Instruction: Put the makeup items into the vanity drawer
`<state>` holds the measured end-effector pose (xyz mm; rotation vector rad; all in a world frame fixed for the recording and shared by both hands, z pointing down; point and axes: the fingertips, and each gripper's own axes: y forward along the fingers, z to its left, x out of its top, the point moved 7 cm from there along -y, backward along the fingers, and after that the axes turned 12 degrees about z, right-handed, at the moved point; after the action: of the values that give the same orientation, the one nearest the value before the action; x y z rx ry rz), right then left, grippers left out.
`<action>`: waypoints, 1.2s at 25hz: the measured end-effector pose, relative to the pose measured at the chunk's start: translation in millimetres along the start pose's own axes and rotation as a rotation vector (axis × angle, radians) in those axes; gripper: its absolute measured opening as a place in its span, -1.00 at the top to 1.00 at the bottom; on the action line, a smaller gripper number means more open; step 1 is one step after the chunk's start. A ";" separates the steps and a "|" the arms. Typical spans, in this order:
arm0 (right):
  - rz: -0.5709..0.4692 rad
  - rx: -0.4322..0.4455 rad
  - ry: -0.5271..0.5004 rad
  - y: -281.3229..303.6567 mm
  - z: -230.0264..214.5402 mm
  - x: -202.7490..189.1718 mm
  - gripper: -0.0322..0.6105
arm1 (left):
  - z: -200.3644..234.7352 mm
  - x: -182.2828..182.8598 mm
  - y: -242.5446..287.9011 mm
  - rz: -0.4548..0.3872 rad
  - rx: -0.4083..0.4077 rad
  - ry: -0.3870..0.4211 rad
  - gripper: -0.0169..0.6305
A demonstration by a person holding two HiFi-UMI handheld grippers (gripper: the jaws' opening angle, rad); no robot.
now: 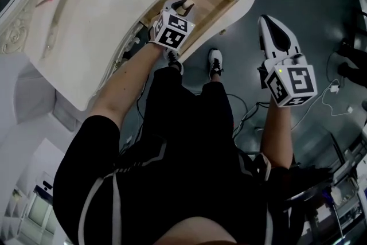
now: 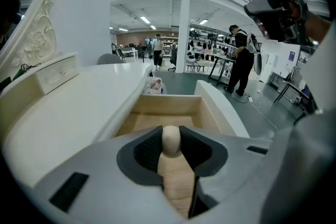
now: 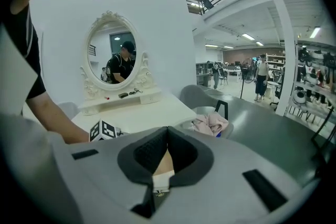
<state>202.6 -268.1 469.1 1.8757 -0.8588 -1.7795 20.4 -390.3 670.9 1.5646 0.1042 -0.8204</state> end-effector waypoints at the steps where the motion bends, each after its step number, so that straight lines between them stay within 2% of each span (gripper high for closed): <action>1: 0.004 -0.006 0.006 -0.2 -1.9 -3.5 0.89 | 0.6 -1.1 6.0 0.011 -0.002 -0.001 0.64; 15: 0.036 -0.087 0.077 -8.8 -24.4 -35.6 0.89 | 6.8 -6.9 59.0 0.094 -0.007 0.023 0.64; 30: 0.053 -0.088 0.094 -8.9 -35.6 -48.0 0.89 | -7.2 -19.6 73.6 0.128 -0.041 -0.019 0.63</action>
<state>239.5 -233.1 501.7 1.8478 -0.7764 -1.6568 47.1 -390.4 742.6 1.5081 0.0067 -0.7278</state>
